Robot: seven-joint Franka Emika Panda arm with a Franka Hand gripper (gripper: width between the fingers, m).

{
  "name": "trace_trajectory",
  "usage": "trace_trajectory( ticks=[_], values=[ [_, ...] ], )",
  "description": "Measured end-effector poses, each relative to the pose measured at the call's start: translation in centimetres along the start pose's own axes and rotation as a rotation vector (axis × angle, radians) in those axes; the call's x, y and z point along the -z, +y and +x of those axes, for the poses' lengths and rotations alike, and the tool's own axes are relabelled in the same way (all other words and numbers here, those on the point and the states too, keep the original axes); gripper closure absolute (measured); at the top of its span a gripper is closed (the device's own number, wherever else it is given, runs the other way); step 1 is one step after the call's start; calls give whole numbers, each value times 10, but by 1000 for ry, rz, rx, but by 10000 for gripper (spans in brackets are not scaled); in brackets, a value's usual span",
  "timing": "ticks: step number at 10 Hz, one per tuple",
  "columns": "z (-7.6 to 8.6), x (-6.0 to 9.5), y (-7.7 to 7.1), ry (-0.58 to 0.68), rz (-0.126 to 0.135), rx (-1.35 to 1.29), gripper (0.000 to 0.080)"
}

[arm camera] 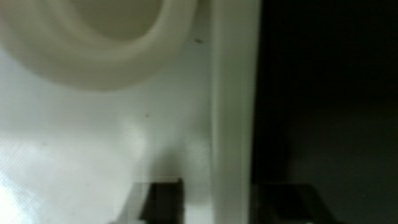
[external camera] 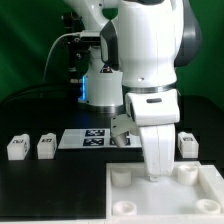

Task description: Assemble one leg

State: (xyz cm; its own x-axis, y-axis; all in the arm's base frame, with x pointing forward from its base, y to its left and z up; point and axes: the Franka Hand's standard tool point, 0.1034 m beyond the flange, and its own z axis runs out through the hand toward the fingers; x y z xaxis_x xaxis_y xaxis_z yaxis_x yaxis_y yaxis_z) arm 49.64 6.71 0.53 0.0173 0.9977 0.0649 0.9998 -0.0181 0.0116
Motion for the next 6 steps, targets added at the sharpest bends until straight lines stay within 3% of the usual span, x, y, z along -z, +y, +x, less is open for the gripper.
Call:
trace_trajectory(
  ticks=[1, 2, 3, 4, 6],
  values=[
    [0, 0, 0, 0, 0, 0, 338],
    [0, 0, 0, 0, 0, -1, 338],
    [-1, 0, 0, 0, 0, -1, 210],
    [-1, 0, 0, 0, 0, -2, 162],
    [-1, 0, 0, 0, 1, -2, 152]
  ],
)
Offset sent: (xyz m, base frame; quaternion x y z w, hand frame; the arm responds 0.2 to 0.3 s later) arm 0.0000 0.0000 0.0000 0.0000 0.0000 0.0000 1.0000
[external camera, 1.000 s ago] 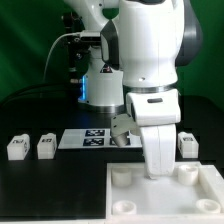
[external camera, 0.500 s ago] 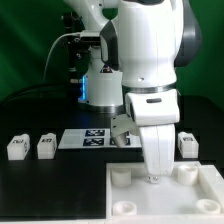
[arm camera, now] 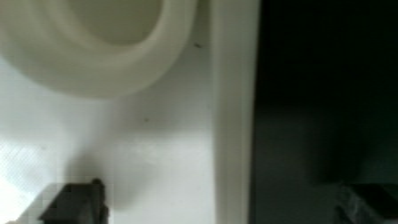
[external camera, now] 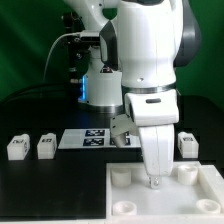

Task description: Assemble one leg

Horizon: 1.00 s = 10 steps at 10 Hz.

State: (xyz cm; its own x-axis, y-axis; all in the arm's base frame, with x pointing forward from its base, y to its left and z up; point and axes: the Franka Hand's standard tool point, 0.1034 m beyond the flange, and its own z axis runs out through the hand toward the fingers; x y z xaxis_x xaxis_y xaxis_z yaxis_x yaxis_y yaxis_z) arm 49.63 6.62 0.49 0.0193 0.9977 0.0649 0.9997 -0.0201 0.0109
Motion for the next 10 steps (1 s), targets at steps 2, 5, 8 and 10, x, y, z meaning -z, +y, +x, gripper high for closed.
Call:
trace_trajectory(
  ticks=[2, 5, 8, 10],
  values=[
    [0, 0, 0, 0, 0, 0, 151],
    [0, 0, 0, 0, 0, -1, 151],
    [5, 13, -9, -5, -7, -197, 151],
    [29, 39, -16, -14, -24, -505, 151]
  ],
)
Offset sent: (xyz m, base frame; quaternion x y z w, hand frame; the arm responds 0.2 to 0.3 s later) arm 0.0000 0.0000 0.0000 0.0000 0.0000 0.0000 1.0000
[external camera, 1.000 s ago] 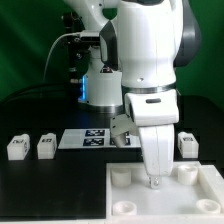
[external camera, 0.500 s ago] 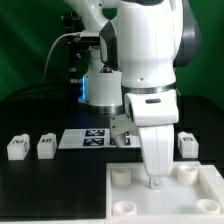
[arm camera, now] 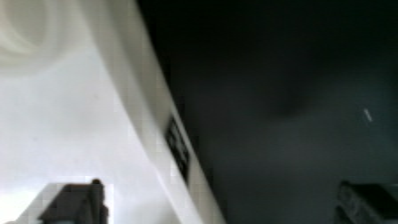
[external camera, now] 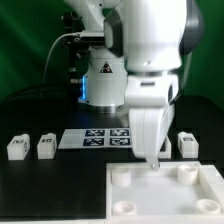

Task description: Assemble one leg

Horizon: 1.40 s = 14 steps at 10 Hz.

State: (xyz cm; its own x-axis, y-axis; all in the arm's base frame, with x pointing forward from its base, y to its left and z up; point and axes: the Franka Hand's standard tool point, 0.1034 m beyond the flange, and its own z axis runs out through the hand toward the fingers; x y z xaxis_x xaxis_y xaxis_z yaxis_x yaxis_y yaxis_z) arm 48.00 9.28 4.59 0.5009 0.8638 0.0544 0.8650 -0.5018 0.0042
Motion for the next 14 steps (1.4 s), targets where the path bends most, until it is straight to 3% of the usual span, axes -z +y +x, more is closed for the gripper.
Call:
trace_trajectory(
  ticks=[4, 9, 10, 12, 13, 14],
  values=[
    [38, 11, -30, 27, -2, -498, 151],
    [40, 10, -34, 28, 41, -880, 151],
    [37, 10, -40, -39, 75, -889, 151],
    [40, 15, -39, -115, 136, -942, 151],
    [41, 14, -44, -239, 200, -937, 151],
    [48, 8, -39, -282, 232, -942, 151]
  ],
)
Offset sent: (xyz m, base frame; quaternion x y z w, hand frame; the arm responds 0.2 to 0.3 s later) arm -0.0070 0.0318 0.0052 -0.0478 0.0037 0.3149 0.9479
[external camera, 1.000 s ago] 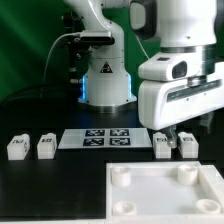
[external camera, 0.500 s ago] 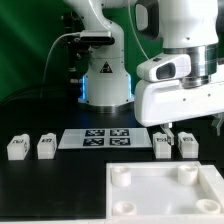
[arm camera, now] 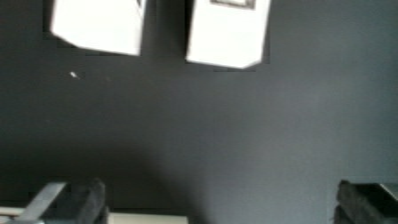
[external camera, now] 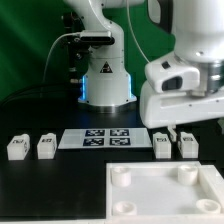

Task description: Assemble one leg

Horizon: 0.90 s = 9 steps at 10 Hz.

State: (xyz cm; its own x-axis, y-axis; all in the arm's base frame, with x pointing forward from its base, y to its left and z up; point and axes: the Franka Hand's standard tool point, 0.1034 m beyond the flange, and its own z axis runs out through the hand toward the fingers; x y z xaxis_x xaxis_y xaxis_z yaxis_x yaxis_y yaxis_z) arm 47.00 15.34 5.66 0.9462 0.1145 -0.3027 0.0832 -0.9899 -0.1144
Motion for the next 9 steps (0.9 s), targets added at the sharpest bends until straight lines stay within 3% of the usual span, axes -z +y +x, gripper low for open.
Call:
trace_trajectory(
  ticks=[3, 4, 6, 7, 9],
  values=[
    [-5, -5, 2, -285, 8, -17, 151],
    [-13, -6, 2, -416, 11, -15, 151],
    [-25, -16, -7, -614, -7, -48, 151],
    [-25, -23, -11, -602, -9, -44, 151],
    [-39, -35, -16, -645, -39, -96, 151]
  ],
)
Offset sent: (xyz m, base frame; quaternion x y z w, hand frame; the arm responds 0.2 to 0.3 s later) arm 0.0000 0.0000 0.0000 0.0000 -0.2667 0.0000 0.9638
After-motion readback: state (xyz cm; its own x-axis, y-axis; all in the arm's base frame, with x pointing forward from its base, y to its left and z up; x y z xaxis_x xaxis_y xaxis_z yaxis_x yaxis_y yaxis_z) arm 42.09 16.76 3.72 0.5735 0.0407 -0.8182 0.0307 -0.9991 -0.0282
